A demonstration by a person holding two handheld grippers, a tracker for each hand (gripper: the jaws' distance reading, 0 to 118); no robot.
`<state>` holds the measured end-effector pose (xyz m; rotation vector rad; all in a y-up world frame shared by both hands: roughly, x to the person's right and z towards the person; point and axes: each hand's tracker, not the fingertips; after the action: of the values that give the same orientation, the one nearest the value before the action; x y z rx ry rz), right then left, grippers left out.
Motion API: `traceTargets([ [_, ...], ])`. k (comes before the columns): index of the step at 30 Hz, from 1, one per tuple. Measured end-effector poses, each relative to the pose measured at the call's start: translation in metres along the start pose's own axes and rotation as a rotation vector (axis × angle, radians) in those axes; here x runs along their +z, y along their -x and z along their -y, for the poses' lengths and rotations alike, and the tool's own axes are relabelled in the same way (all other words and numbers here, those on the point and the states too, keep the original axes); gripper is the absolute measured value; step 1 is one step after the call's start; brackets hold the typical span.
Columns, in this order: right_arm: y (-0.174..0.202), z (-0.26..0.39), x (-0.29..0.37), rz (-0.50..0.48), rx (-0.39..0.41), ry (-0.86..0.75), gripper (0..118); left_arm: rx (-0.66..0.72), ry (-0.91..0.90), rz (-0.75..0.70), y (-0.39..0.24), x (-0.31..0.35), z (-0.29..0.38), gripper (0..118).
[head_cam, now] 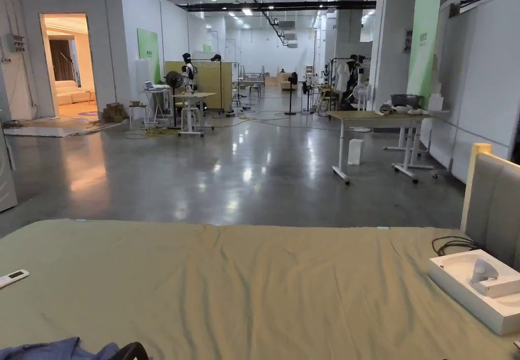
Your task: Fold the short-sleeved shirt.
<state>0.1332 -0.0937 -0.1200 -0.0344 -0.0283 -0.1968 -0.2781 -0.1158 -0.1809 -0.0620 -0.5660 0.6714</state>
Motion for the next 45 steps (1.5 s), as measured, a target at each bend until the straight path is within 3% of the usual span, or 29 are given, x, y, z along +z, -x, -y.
traceTargets([
  [1,-0.001,0.001,0.001,-0.010,-0.029,-0.021,0,-0.072,0.009,-0.026,-0.003,0.002,-0.002,2],
  [4,0.004,0.000,-0.003,0.064,0.143,0.008,0,-0.342,0.111,-0.155,-0.021,-0.006,-0.006,2],
  [8,0.012,0.002,-0.002,0.064,0.207,0.017,0,-0.497,0.136,-0.148,-0.035,-0.010,-0.004,2],
  [19,0.012,0.001,0.000,0.045,0.180,0.037,0,-0.487,0.150,-0.192,-0.033,-0.007,-0.005,2],
  [25,0.008,-0.001,0.008,0.043,0.178,0.024,0,-0.557,0.146,-0.346,-0.012,0.016,-0.032,5],
  [32,0.007,0.010,0.004,0.015,0.193,0.055,0,-0.652,0.268,-0.543,0.039,0.042,-0.069,59],
  [34,0.009,0.014,-0.001,-0.002,0.186,0.080,0,-0.622,0.305,-0.556,0.061,0.042,-0.073,84],
  [37,0.013,0.021,-0.012,-0.011,0.178,0.117,0,-0.524,0.339,-0.571,0.102,0.034,-0.076,108],
  [42,0.015,0.039,-0.038,-0.020,0.143,0.221,0,-0.499,0.483,-0.627,0.200,-0.014,-0.076,111],
  [45,0.015,0.053,-0.055,-0.013,0.095,0.299,0,-0.407,0.610,-0.660,0.269,-0.053,-0.066,111],
])
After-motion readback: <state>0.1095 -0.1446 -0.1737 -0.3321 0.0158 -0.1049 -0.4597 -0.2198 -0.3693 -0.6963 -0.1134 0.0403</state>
